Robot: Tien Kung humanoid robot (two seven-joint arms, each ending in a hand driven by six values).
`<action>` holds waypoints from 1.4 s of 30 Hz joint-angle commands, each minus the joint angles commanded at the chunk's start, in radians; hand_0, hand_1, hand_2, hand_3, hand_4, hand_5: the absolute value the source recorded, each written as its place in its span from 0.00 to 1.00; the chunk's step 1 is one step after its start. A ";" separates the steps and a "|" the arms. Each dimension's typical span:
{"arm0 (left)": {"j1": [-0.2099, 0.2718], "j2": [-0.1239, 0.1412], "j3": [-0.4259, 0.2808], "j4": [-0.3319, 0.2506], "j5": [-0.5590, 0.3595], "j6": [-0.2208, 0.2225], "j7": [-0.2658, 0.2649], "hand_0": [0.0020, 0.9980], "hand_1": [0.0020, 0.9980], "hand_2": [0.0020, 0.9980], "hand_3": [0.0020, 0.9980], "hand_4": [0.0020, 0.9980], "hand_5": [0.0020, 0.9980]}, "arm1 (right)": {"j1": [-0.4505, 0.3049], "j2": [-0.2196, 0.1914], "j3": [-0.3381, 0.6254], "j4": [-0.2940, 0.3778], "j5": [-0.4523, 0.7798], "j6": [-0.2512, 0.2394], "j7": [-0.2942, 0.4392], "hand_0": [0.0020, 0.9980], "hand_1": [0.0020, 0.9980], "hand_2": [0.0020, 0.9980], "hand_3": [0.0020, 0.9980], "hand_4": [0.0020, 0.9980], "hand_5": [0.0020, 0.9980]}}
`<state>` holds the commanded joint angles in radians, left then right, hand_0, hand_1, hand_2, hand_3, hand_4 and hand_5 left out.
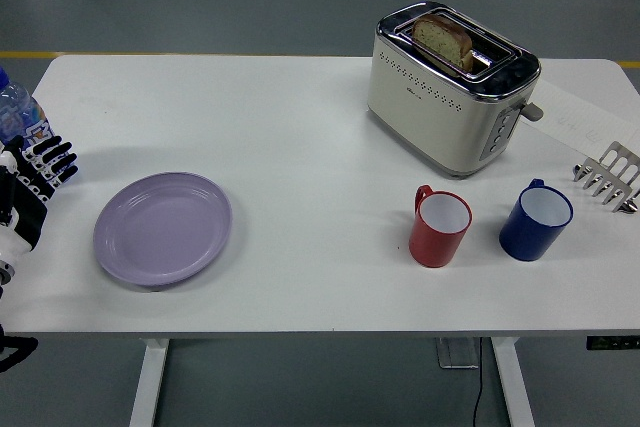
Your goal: Push plate across desktop
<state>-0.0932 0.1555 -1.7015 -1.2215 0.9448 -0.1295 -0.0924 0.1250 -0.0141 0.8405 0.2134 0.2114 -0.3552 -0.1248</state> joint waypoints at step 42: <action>0.001 -0.110 0.046 0.133 -0.005 -0.006 -0.106 0.79 0.77 0.74 0.65 0.58 1.00 | 0.008 0.014 0.040 0.007 -0.092 -0.013 -0.029 0.56 0.47 0.61 0.60 0.35 0.52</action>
<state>-0.0926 0.0455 -1.6551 -1.0881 0.9398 -0.1359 -0.1985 0.1327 0.0000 0.8804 0.2201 0.1198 -0.3686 -0.1541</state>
